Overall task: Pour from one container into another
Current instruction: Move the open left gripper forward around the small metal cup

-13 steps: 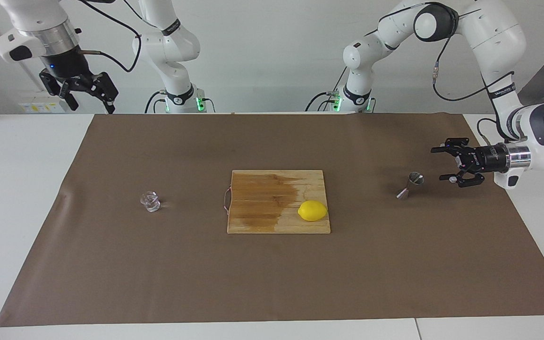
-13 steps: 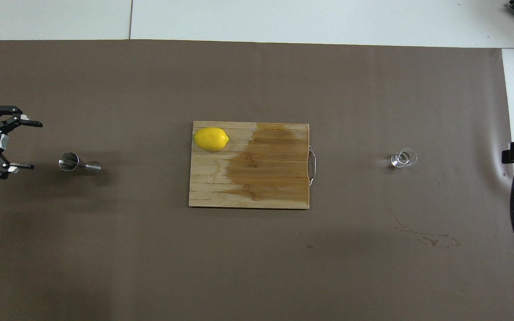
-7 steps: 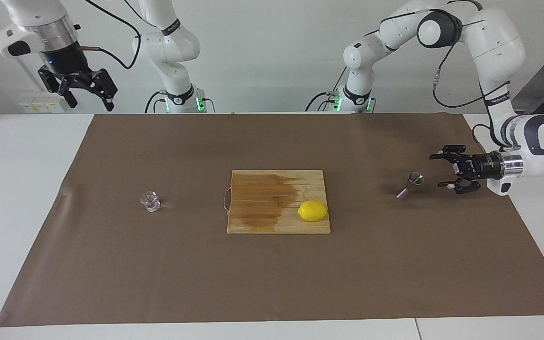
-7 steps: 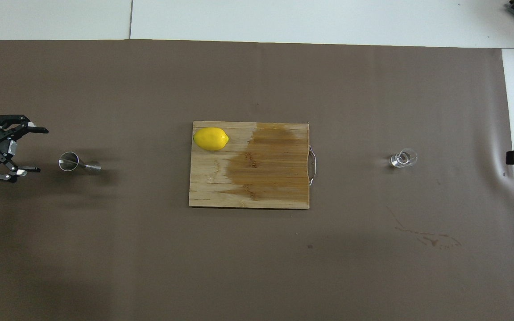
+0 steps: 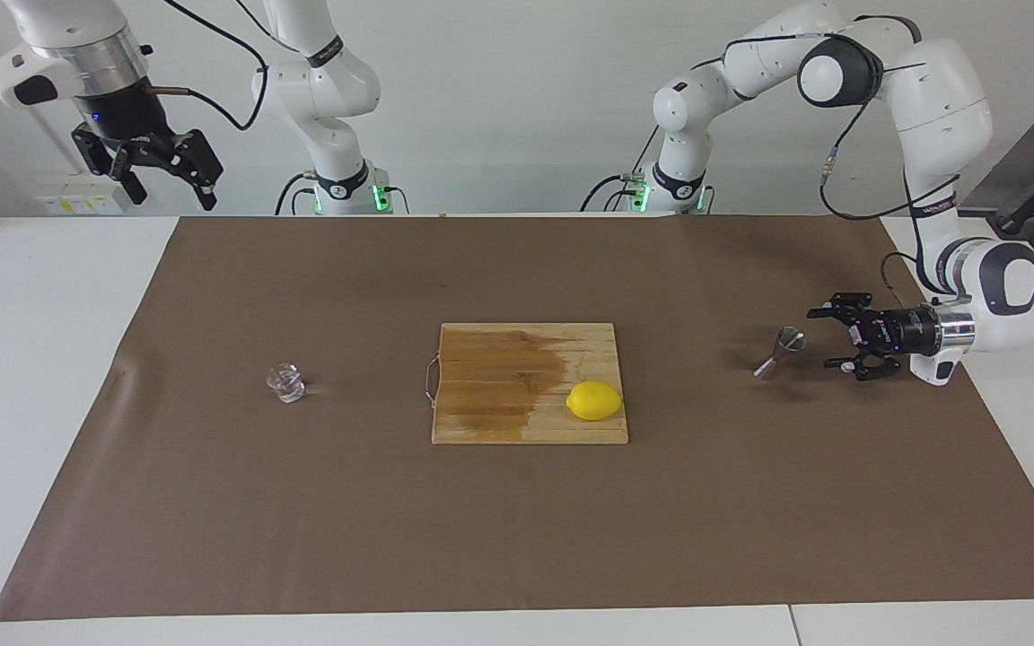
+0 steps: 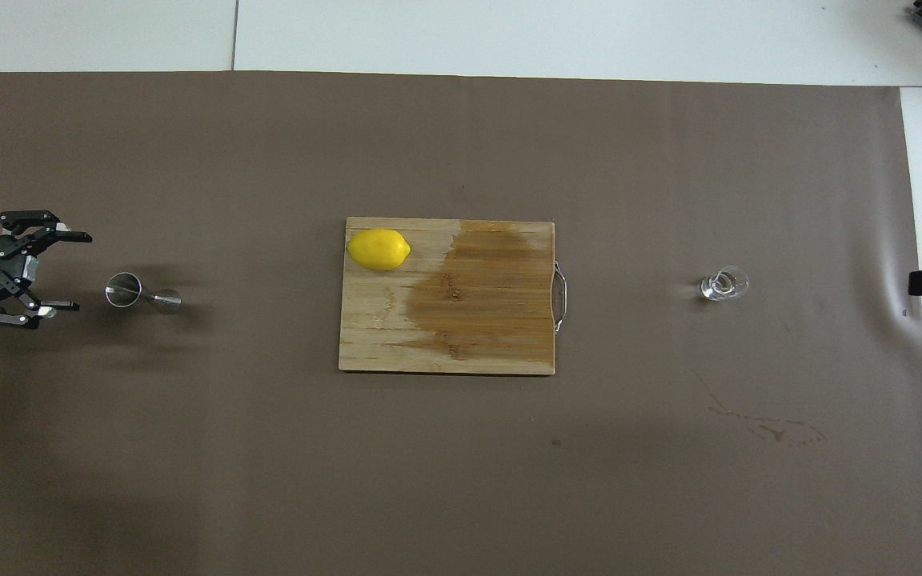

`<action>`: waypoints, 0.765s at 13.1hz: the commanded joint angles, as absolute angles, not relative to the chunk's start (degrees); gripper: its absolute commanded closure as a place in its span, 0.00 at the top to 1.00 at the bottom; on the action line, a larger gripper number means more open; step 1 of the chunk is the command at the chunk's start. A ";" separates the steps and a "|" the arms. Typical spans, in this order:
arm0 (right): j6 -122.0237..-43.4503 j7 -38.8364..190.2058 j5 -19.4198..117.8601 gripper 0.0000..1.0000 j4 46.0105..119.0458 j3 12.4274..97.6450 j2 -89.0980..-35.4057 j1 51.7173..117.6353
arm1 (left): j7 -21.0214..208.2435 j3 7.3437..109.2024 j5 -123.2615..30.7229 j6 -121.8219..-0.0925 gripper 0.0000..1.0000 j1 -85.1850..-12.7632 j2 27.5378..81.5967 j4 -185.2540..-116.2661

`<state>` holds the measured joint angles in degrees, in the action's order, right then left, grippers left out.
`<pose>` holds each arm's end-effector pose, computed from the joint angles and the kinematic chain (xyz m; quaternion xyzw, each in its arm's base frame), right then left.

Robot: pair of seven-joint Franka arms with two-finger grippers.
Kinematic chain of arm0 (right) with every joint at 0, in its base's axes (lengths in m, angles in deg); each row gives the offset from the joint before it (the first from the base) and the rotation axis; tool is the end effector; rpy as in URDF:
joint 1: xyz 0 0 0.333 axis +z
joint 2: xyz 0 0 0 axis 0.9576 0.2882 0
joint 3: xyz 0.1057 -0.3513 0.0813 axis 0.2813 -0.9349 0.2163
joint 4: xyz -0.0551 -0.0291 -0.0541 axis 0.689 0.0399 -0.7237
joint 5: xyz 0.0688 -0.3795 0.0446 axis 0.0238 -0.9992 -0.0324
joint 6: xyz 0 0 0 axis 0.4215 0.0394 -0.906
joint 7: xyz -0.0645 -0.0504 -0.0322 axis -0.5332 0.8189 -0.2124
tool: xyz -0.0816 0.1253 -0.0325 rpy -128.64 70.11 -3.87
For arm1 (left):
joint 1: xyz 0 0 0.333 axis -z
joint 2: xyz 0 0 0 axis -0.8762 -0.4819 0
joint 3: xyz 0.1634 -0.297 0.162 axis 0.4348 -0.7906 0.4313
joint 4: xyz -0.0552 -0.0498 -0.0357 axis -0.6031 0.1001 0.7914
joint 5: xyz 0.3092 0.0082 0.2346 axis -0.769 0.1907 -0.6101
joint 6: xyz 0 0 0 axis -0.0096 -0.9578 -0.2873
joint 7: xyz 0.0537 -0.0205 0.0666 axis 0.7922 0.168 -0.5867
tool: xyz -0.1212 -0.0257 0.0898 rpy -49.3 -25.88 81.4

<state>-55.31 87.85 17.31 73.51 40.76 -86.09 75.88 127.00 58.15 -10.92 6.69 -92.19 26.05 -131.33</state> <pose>0.4944 -0.0477 0.6792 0.9967 -0.0743 0.0338 0.0024 0.6170 0.1630 0.3252 0.5373 0.5265 -0.5000 0.4290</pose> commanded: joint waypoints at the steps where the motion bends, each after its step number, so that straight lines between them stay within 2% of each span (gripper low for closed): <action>1: -54.88 88.43 17.75 1.00 74.31 40.98 -87.17 75.63 | 123.88 57.70 -9.79 5.71 1.00 -92.66 26.04 -133.75; 10: -54.88 88.43 17.75 1.00 74.31 40.98 -87.17 75.62 | 120.36 57.70 -10.15 5.62 1.00 -92.66 26.04 -138.24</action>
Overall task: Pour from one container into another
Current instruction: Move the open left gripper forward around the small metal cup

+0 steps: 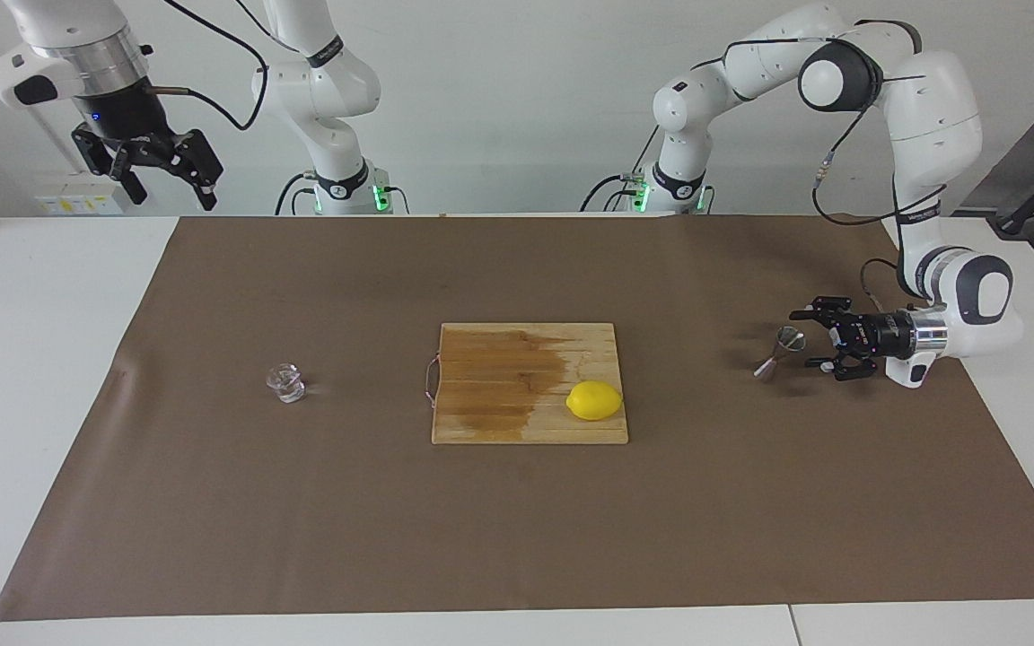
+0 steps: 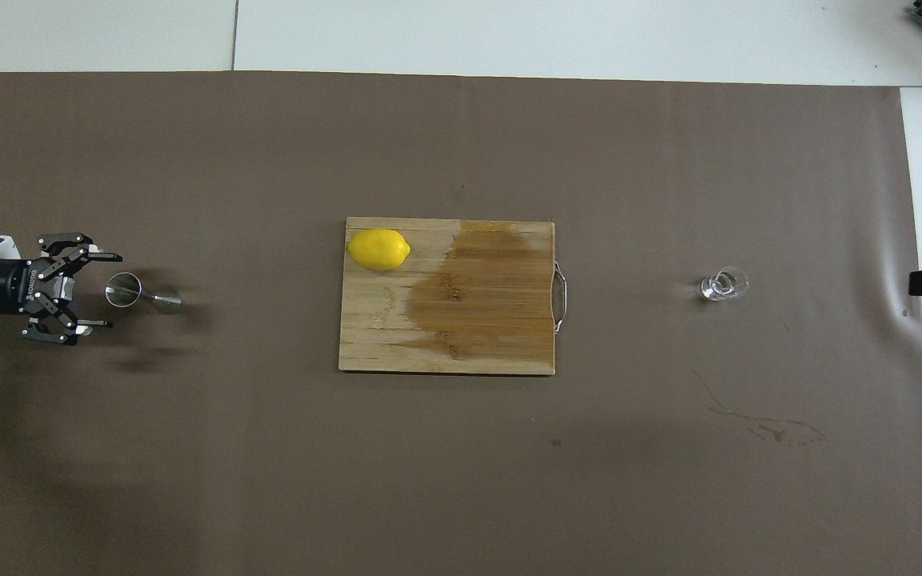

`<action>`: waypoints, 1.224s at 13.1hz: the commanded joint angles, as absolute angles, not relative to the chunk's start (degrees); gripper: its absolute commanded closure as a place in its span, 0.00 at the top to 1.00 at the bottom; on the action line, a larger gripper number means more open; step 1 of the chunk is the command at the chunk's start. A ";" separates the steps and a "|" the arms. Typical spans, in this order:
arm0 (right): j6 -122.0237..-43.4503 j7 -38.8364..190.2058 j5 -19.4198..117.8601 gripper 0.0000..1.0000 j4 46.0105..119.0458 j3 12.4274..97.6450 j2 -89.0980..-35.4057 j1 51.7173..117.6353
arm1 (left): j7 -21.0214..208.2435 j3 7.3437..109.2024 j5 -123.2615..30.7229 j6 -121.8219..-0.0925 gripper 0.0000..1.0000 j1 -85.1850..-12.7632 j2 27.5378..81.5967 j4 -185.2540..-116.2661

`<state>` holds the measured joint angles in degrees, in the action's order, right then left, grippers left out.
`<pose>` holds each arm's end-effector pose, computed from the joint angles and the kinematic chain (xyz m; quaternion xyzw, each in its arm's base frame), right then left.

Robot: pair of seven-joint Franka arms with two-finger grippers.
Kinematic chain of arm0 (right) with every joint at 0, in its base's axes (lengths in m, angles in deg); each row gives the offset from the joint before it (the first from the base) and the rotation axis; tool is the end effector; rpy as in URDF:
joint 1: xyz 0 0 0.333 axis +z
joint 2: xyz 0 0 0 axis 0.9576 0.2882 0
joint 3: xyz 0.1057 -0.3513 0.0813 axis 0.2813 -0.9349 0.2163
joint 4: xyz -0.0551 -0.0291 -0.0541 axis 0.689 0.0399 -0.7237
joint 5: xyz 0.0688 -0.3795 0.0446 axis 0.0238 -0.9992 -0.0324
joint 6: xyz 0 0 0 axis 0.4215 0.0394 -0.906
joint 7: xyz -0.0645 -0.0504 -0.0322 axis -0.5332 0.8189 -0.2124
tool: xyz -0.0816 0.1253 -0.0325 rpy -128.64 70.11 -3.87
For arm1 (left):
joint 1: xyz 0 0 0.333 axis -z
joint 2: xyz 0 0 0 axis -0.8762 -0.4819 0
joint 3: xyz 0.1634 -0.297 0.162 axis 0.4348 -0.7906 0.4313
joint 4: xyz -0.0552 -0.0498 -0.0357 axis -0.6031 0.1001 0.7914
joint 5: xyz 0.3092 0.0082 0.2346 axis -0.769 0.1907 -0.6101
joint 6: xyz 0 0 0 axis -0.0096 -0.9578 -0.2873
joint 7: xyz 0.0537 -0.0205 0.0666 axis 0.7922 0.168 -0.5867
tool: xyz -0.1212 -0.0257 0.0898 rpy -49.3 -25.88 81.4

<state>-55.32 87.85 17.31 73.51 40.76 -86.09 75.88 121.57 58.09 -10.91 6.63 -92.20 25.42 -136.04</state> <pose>0.4944 -0.0477 0.6792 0.9967 -0.0743 0.0339 0.0024 0.5979 0.1511 0.2932 0.5322 0.5068 -0.5132 0.4434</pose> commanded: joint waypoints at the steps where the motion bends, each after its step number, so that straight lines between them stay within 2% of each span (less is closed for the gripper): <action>1: -54.88 88.43 17.75 1.00 74.31 40.98 -87.17 75.62 | 120.36 57.70 -10.23 5.71 1.00 -92.66 26.13 -138.42; 16: -54.88 88.43 17.75 1.00 74.31 40.98 -87.17 75.63 | 115.52 57.17 -9.71 5.18 1.00 -93.35 26.22 -141.84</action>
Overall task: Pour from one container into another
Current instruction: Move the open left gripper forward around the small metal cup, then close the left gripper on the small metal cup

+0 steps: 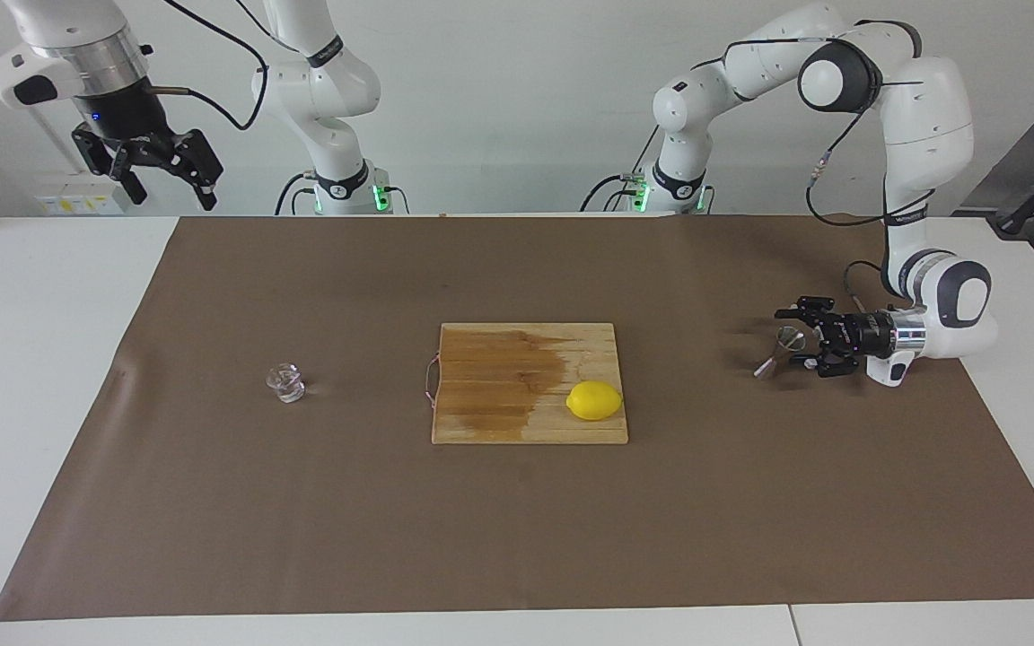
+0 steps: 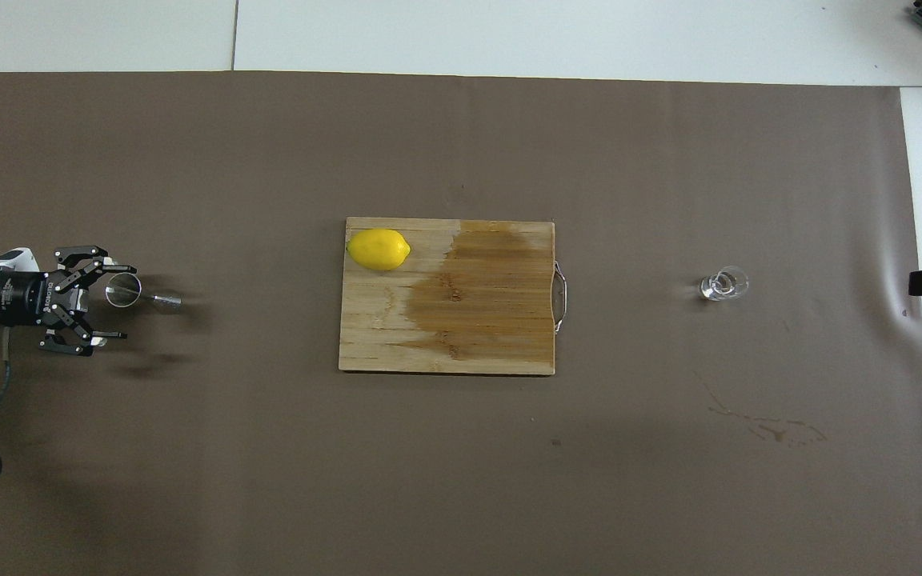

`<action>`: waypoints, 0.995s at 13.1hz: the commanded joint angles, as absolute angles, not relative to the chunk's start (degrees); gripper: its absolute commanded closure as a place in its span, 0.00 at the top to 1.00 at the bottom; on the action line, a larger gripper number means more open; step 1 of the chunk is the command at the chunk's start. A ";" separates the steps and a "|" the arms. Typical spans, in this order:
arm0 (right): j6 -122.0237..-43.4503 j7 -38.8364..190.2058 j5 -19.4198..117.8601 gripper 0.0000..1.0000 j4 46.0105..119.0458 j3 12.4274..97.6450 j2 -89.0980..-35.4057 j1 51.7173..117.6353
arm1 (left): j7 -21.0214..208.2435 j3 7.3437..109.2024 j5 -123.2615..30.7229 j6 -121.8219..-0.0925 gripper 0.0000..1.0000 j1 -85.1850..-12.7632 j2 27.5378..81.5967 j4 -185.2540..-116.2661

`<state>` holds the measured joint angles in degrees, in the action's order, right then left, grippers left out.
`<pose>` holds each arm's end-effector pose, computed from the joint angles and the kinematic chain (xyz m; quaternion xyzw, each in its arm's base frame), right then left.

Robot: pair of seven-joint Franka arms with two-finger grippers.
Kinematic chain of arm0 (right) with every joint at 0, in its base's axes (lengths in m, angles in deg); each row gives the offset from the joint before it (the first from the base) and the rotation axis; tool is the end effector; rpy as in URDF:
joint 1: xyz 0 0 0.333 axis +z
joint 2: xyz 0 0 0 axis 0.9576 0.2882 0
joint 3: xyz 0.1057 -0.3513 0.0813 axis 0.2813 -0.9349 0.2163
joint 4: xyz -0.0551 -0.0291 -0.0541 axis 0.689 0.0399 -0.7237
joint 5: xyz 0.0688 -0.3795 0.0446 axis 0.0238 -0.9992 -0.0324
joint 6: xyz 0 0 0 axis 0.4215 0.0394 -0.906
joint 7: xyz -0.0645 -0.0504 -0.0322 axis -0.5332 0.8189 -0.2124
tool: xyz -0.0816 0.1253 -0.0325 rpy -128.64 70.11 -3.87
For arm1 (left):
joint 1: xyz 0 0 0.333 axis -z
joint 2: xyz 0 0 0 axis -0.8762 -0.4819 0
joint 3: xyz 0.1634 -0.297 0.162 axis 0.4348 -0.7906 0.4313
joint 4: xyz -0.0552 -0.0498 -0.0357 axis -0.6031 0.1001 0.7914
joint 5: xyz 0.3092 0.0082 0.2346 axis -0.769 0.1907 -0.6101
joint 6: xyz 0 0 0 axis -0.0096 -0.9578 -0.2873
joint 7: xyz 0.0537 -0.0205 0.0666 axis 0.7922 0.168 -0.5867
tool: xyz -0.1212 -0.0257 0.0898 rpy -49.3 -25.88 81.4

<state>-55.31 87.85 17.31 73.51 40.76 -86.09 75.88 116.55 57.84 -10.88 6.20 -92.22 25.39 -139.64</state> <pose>0.4944 -0.0477 0.6792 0.9967 -0.0743 0.0338 0.0024 0.5832 0.1404 0.2745 0.5343 0.4884 -0.5144 0.4598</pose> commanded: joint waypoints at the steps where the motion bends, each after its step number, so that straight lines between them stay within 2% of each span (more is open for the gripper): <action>1: -54.88 88.43 17.66 1.00 74.31 40.98 -87.17 75.62 | 115.52 56.65 -9.71 5.09 1.00 -93.79 26.22 -142.19; 13: -54.88 88.43 17.75 1.00 74.31 40.98 -87.17 75.62 | 115.43 54.71 -6.37 5.27 1.00 -94.85 26.22 -143.16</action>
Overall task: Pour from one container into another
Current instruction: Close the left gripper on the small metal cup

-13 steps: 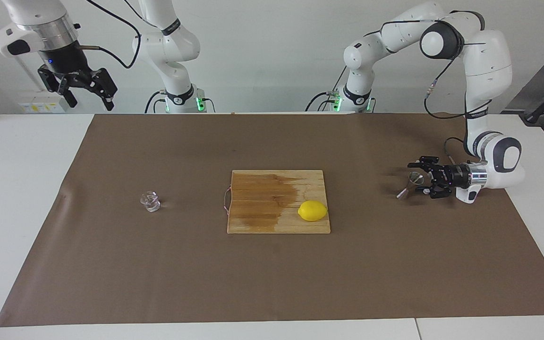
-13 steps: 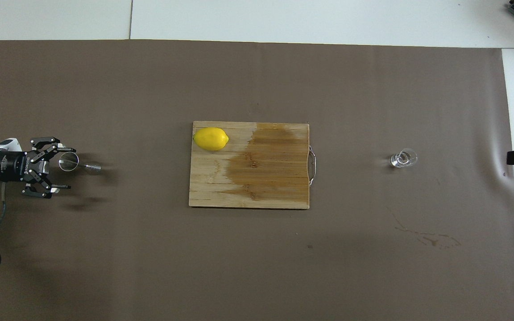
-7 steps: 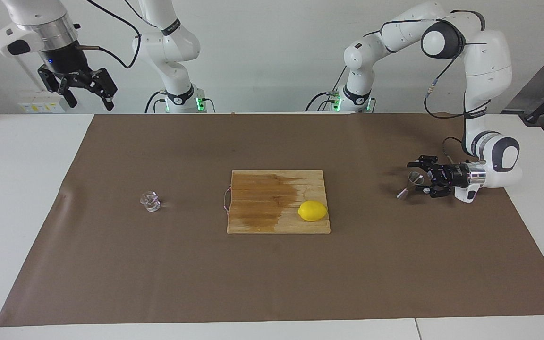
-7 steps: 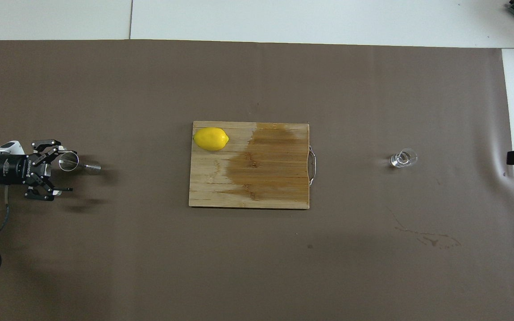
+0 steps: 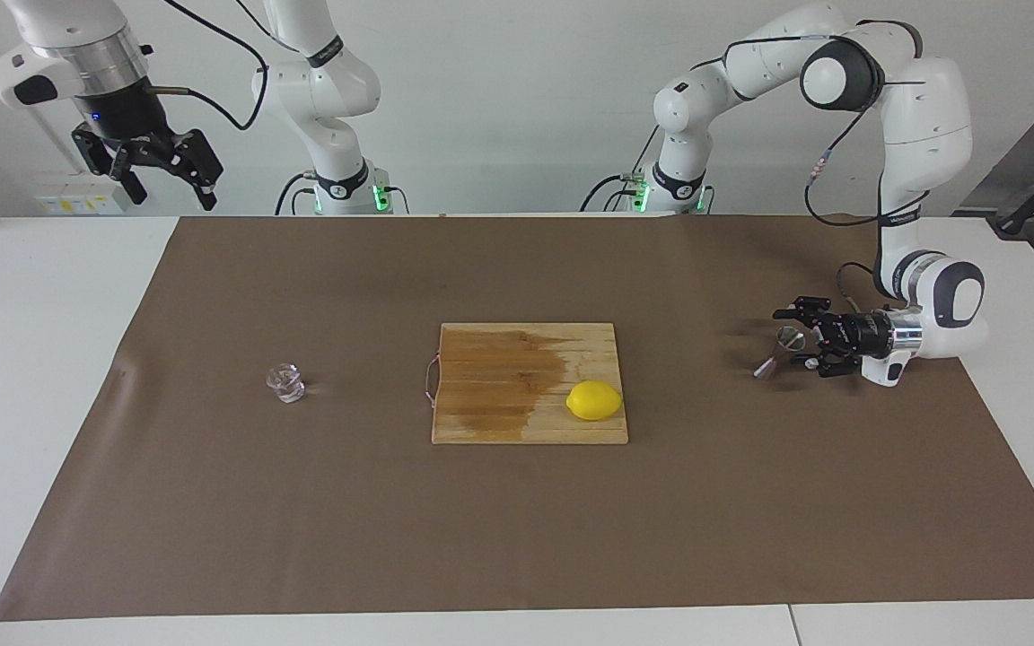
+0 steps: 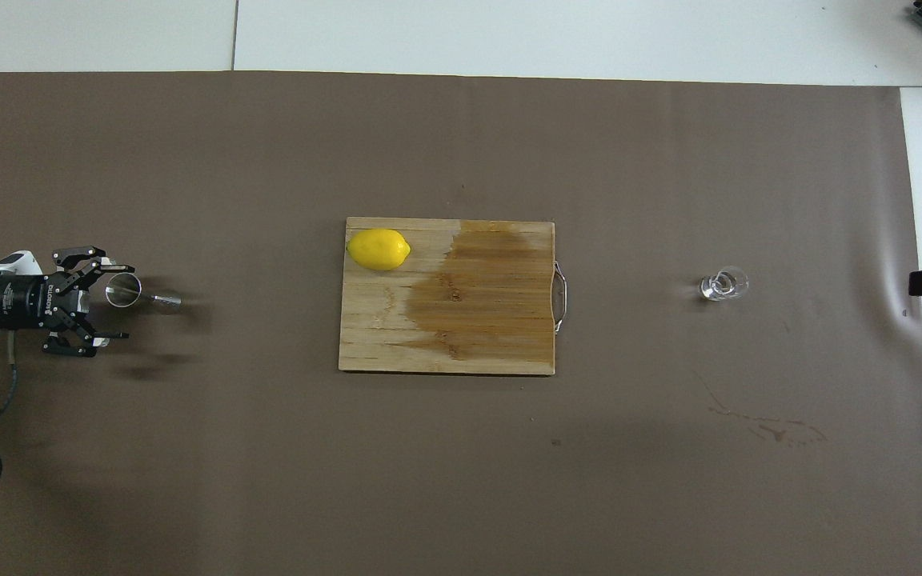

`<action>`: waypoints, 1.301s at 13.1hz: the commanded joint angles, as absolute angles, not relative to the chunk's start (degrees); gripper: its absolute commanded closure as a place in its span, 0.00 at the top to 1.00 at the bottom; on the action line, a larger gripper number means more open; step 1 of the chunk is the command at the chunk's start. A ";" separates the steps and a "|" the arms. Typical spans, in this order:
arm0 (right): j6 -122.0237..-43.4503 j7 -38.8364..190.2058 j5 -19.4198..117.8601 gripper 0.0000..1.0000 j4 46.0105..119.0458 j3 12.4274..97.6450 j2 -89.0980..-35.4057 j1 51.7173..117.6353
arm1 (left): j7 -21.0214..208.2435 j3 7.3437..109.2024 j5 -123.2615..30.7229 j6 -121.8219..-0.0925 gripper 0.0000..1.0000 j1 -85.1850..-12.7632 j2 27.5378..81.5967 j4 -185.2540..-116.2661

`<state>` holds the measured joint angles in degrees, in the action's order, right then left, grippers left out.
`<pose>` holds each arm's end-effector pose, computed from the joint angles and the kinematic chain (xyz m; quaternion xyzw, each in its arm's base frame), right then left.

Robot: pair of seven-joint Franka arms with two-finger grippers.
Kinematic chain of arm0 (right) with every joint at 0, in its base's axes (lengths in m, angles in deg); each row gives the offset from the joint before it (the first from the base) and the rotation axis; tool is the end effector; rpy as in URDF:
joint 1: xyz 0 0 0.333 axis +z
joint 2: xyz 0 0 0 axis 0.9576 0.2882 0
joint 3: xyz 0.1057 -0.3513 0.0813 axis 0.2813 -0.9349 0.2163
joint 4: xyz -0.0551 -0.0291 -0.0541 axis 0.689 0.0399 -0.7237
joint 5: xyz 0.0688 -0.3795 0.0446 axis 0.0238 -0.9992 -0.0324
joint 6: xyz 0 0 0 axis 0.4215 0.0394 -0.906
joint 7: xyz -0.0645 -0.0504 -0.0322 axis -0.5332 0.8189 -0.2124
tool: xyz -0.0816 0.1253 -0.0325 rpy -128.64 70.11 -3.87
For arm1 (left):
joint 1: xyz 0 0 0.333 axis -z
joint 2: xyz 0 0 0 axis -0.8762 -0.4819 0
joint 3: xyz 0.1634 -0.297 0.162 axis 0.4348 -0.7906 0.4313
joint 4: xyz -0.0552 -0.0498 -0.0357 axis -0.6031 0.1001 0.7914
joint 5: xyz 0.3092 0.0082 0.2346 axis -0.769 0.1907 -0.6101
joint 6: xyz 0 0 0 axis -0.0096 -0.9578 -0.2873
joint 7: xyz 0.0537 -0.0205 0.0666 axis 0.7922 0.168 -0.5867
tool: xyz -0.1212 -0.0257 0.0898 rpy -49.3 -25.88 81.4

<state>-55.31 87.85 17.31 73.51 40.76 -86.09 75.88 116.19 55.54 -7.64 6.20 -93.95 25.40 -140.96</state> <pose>0.4944 -0.0477 0.6792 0.9967 -0.0743 0.0338 0.0024 0.5858 0.1343 0.2790 0.5128 0.4776 -0.5172 0.4914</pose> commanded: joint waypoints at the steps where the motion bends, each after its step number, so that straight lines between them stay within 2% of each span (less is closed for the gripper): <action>1: -54.88 88.43 17.75 1.00 74.31 40.98 -87.17 75.62 | 115.43 54.53 -6.45 5.27 1.00 -94.85 26.22 -143.16; 16: -54.88 88.43 17.75 1.00 74.31 40.98 -87.17 75.71 | 115.52 54.53 -6.45 3.42 1.00 -94.33 26.22 -143.16; 17: -54.88 88.43 17.66 1.00 74.31 40.98 -87.17 75.63 | 115.52 54.53 -6.45 3.34 0.97 -94.41 26.22 -143.16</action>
<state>-55.31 87.85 17.31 73.51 40.76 -86.09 75.88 116.18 54.91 -7.44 4.72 -93.95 25.39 -141.49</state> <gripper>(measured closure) 0.000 0.004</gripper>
